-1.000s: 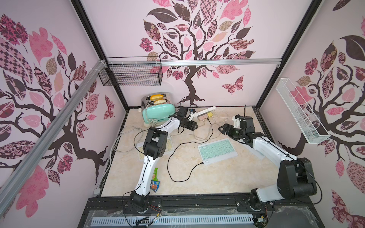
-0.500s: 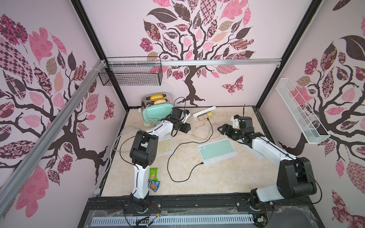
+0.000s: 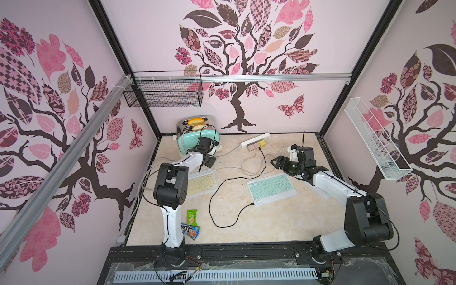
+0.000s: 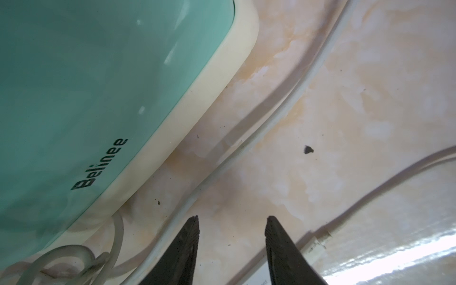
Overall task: Unplug the wireless keyboard
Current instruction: Pick up the socket from the center of the board.
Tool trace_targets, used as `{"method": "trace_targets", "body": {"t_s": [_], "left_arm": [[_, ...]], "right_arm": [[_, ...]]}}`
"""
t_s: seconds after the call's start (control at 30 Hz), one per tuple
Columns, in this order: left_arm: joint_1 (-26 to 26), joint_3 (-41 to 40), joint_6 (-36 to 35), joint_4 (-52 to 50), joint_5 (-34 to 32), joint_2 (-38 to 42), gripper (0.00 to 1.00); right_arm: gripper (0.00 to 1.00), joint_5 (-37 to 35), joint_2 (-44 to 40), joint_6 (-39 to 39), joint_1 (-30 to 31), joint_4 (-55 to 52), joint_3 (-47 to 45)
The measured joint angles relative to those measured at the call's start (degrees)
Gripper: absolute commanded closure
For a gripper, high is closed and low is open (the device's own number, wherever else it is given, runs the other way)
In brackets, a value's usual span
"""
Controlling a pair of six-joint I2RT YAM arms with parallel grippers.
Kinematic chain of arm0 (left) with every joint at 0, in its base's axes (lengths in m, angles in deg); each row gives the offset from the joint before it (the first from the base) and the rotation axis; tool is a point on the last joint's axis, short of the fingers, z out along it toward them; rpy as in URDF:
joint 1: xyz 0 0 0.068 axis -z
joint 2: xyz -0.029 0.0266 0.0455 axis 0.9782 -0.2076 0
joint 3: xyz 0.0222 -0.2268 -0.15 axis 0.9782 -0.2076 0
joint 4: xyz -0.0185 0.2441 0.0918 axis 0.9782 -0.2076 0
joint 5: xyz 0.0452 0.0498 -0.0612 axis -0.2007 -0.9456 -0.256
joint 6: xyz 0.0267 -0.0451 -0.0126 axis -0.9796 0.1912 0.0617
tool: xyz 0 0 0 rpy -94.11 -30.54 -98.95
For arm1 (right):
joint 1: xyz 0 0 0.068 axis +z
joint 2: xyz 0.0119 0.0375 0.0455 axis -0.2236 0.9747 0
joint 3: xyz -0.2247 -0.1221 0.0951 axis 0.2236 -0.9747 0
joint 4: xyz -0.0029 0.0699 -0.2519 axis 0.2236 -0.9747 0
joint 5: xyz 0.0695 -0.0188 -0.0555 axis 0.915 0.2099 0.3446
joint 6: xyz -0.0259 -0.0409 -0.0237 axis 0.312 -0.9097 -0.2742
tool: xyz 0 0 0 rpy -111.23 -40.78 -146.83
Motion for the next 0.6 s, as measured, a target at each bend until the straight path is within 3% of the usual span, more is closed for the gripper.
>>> {"method": "trace_targets", "body": {"t_s": [0.27, 0.6], "left_arm": [[0.1, 4.8, -4.0, 1.0, -1.3, -2.8, 0.41], [0.1, 15.0, -7.8, -3.1, -0.1, -11.2, 0.38]], "right_arm": [[0.17, 0.9, -0.1, 0.0, 0.0, 0.3, -0.6], [0.18, 1.7, -0.1, 0.0, 0.0, 0.7, -0.7]]}}
